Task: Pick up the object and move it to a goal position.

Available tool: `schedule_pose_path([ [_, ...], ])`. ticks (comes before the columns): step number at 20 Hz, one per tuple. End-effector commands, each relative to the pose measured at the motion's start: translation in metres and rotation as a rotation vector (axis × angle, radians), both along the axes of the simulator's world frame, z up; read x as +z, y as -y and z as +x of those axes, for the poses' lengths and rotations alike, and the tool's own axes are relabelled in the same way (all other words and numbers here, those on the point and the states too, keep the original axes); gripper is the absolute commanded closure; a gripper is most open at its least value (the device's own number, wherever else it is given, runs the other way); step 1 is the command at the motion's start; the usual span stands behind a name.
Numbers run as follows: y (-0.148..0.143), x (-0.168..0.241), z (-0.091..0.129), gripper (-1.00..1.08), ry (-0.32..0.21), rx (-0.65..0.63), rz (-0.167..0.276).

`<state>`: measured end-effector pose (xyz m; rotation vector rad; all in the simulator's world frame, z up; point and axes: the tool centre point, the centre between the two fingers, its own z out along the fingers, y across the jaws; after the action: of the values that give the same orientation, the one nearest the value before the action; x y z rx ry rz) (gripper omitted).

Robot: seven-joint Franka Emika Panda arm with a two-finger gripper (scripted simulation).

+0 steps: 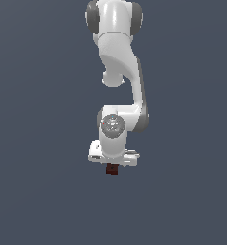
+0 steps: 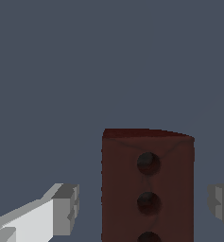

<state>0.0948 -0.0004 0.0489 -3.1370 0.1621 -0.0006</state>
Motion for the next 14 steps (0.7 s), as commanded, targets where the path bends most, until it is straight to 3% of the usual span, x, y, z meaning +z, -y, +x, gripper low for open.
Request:
schedule_pose_path([
  [1,0.0001,-0.0136,-0.0006,-0.92,-0.001,0.0,0.0],
  [8,0.0,-0.0221,0.001,-0.92,-0.001,0.0,0.0],
  [9,0.0,-0.0221,0.001,1.08,-0.001,0.0,0.0],
  [14,0.0,-0.0221,0.001,1.08,-0.001,0.0,0.0],
])
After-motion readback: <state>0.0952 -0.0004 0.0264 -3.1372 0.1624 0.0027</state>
